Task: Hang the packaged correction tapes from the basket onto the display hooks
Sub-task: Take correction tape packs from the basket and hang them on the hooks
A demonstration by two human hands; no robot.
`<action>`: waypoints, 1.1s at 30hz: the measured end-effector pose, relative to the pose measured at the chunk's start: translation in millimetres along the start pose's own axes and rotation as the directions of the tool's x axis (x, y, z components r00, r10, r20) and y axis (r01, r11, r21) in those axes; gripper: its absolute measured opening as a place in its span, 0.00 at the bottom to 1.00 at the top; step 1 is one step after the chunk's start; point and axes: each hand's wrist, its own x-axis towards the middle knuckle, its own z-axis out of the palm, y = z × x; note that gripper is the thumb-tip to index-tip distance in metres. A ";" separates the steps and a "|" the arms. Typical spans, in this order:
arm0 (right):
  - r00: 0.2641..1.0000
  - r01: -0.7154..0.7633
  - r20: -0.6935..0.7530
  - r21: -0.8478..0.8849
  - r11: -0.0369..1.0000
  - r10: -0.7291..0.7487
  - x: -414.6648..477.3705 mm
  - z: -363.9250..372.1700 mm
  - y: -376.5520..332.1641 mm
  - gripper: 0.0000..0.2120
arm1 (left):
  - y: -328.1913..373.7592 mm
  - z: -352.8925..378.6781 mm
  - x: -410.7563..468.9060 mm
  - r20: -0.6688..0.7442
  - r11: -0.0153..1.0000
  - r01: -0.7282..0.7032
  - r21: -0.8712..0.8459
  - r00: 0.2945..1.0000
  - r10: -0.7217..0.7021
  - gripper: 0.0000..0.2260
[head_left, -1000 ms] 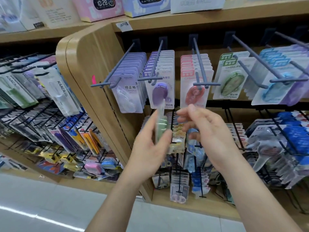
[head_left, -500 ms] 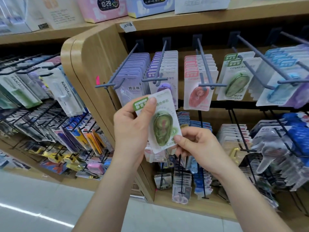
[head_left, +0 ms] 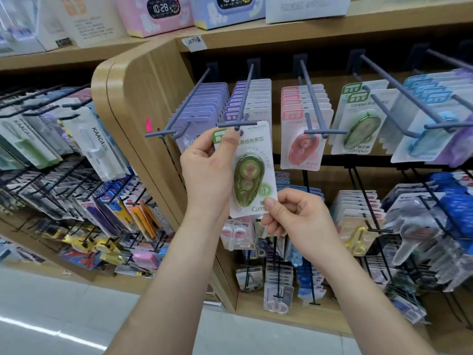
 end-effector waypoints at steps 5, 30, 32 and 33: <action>0.999 -0.016 -0.037 0.089 0.996 0.020 -2.4 4.7 -1.7 0.10 | -4.6 -7.7 -0.4 0.105 0.989 0.076 0.129 0.990 -0.090 0.07; 0.918 -0.205 -0.390 -0.319 0.925 0.070 -56.4 -50.6 41.3 0.14 | -76.7 -52.8 -8.6 0.241 0.708 -0.269 0.654 0.960 0.141 0.17; 0.904 -0.268 -0.418 -0.390 0.881 0.090 -75.5 -69.2 54.5 0.14 | -84.7 -53.1 -26.7 0.280 0.719 -0.290 0.631 0.950 0.138 0.13; 0.900 -0.299 -0.424 -0.433 0.850 0.101 -86.1 -79.1 59.7 0.13 | -88.9 -51.0 -38.2 0.318 0.724 -0.297 0.622 0.941 0.112 0.12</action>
